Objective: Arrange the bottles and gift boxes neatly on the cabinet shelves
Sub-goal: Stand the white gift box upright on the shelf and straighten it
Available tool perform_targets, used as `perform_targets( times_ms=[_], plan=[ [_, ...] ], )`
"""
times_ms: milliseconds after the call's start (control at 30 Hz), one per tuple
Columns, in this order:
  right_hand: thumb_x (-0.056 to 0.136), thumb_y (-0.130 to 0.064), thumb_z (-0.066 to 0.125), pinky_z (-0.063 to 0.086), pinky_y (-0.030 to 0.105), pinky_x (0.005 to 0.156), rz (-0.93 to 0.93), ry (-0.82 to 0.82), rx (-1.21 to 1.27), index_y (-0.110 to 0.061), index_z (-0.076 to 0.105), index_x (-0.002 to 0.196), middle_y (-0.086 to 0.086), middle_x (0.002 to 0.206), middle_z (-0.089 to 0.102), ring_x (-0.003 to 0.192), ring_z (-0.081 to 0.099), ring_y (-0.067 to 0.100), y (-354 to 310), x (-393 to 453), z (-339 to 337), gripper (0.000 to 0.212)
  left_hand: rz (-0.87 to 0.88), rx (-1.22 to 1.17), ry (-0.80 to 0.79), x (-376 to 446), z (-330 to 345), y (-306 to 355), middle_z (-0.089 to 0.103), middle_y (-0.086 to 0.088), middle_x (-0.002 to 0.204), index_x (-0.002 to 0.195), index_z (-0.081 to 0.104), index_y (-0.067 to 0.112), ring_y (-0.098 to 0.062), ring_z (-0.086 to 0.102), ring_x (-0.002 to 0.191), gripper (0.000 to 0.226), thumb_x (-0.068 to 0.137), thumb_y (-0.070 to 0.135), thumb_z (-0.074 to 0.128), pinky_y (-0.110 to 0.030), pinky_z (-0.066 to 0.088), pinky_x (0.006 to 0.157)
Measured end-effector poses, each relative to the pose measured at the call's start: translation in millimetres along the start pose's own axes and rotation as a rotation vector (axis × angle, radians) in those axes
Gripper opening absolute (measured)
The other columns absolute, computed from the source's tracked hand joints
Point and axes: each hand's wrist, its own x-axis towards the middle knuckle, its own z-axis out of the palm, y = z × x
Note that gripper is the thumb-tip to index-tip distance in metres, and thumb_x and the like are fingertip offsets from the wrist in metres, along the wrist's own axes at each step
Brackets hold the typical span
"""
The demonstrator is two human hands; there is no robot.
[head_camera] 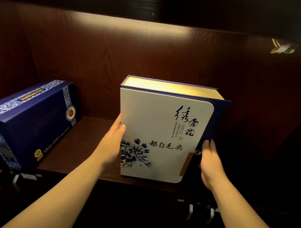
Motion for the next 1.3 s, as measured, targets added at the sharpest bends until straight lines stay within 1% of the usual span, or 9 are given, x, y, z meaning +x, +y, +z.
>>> perform_targets(
  times_ms=[133, 200, 367, 467, 633, 800, 933, 1067, 1300],
  plan=[
    [0.105, -0.042, 0.034, 0.029, 0.035, 0.104, 0.002, 0.025, 0.011, -0.031, 0.019, 0.155, -0.014, 0.132, 0.037, 0.121, 0.037, 0.005, 3, 0, 0, 0.054, -0.028, -0.010, 0.012, -1, 0, 0, 0.048, 0.040, 0.144, 0.140, 0.036, 0.072, -0.001, 0.040, 0.140, 0.044, 0.097, 0.062, 0.034, -0.052, 0.029, 0.119],
    [0.105, -0.042, 0.034, 0.030, 0.033, 0.100, -0.012, 0.029, -0.004, -0.032, 0.020, 0.155, -0.016, 0.130, 0.038, 0.116, 0.040, 0.001, 4, 0, -1, 0.053, -0.026, -0.021, 0.011, -1, 1, 1, 0.048, 0.040, 0.143, 0.138, 0.037, 0.073, 0.000, 0.039, 0.140, 0.044, 0.096, 0.063, 0.034, -0.052, 0.029, 0.120],
    [0.105, -0.042, 0.033, 0.028, 0.035, 0.105, -0.015, 0.036, -0.016, -0.031, 0.019, 0.155, -0.014, 0.134, 0.033, 0.125, 0.031, 0.006, 3, 3, -1, 0.053, -0.020, -0.020, 0.006, -2, 1, -1, 0.045, 0.031, 0.152, 0.148, 0.033, 0.063, -0.007, 0.037, 0.145, 0.048, 0.100, 0.059, 0.033, -0.053, 0.029, 0.120],
    [0.105, -0.042, 0.033, 0.030, 0.032, 0.096, -0.003, 0.038, 0.002, -0.031, 0.020, 0.155, -0.013, 0.130, 0.036, 0.117, 0.035, 0.004, 2, 4, -4, 0.053, -0.014, -0.010, 0.001, -3, 4, -1, 0.043, 0.030, 0.153, 0.149, 0.032, 0.062, -0.006, 0.037, 0.145, 0.049, 0.100, 0.057, 0.032, -0.053, 0.028, 0.120],
    [0.105, -0.045, 0.033, 0.025, 0.037, 0.108, 0.030, 0.035, 0.005, -0.029, 0.013, 0.157, -0.007, 0.151, 0.029, 0.139, 0.027, 0.013, 3, 5, -8, 0.058, -0.016, -0.007, 0.006, -3, 7, -2, 0.041, 0.030, 0.155, 0.149, 0.031, 0.062, -0.006, 0.034, 0.147, 0.048, 0.101, 0.058, 0.032, -0.053, 0.028, 0.120],
    [0.105, -0.041, 0.032, 0.031, 0.033, 0.097, -0.008, 0.026, -0.015, -0.037, 0.022, 0.153, -0.021, 0.122, 0.044, 0.104, 0.045, -0.007, -2, -2, -4, 0.049, -0.032, -0.070, 0.024, -1, 8, 1, 0.046, 0.029, 0.153, 0.148, 0.037, 0.059, -0.009, 0.039, 0.145, 0.048, 0.100, 0.057, 0.033, -0.053, 0.030, 0.120],
    [0.106, -0.041, 0.032, 0.027, 0.037, 0.100, -0.003, 0.011, -0.004, -0.037, 0.023, 0.153, -0.026, 0.124, 0.042, 0.122, 0.038, 0.004, -2, 1, -5, 0.048, -0.028, -0.096, 0.033, -1, 10, 3, 0.046, 0.025, 0.154, 0.150, 0.037, 0.054, -0.012, 0.040, 0.145, 0.049, 0.101, 0.053, 0.033, -0.053, 0.029, 0.121],
    [0.105, -0.042, 0.033, 0.029, 0.037, 0.096, 0.007, 0.021, 0.005, -0.039, 0.024, 0.152, -0.038, 0.106, 0.042, 0.102, 0.044, -0.009, 0, 1, -7, 0.048, -0.023, -0.093, 0.036, -5, 11, 5, 0.048, 0.028, 0.152, 0.143, 0.043, 0.062, -0.010, 0.041, 0.144, 0.044, 0.102, 0.052, 0.033, -0.052, 0.030, 0.120],
    [0.104, -0.047, 0.034, 0.026, 0.038, 0.106, 0.031, 0.038, 0.010, -0.034, 0.016, 0.156, -0.014, 0.142, 0.032, 0.133, 0.029, 0.010, 8, 4, -13, 0.057, -0.030, -0.079, 0.036, -8, 11, 9, 0.051, 0.036, 0.144, 0.130, 0.047, 0.074, -0.007, 0.044, 0.141, 0.039, 0.100, 0.054, 0.033, -0.050, 0.032, 0.120]
  ],
)
